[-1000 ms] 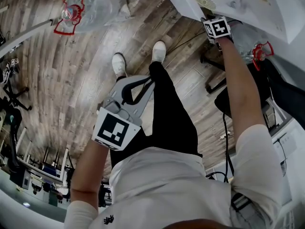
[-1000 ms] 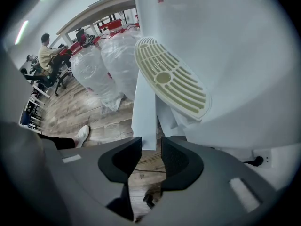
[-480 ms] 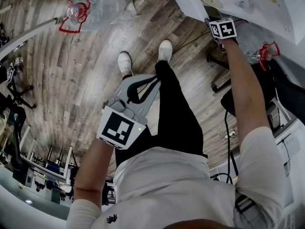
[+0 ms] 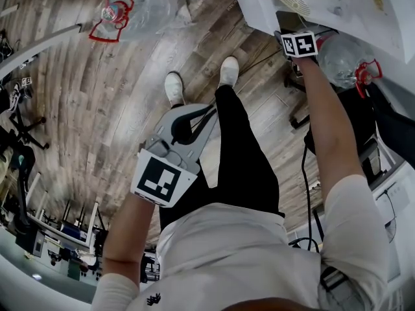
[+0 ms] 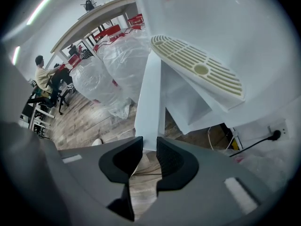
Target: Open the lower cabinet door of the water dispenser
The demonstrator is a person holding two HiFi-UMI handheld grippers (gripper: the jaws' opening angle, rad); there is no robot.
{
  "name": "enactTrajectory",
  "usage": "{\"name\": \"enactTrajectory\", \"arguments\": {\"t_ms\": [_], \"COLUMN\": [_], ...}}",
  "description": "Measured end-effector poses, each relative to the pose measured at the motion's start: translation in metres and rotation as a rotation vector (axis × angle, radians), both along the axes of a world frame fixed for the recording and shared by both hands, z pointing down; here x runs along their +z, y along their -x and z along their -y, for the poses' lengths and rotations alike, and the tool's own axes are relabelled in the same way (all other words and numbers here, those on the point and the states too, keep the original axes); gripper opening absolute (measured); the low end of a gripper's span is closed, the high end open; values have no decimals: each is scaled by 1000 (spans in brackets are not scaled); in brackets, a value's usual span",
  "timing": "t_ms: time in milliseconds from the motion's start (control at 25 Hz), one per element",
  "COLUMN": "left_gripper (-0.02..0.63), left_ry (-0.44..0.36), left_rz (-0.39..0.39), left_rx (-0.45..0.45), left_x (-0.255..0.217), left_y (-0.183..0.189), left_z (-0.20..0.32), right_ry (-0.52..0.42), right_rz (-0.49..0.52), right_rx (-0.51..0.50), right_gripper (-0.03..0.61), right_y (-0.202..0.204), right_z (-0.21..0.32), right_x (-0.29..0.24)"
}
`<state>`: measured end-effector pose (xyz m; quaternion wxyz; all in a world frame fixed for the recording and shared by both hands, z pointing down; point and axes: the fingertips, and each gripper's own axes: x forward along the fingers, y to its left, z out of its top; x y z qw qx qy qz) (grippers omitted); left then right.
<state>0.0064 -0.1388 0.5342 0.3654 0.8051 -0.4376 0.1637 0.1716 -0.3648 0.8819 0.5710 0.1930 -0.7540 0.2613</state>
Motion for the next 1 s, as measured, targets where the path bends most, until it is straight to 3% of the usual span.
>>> {"name": "enactTrajectory", "arguments": {"t_ms": [1000], "left_gripper": [57], "left_ry": [-19], "left_rz": [-15], "left_rx": [-62], "left_x": [-9], "left_y": [73], "left_z": [-55], "right_ry": [33], "right_rz": [72], "right_rx": [251], "right_gripper": [91], "right_y": [89], "right_z": [-69], "right_x": [4]}}
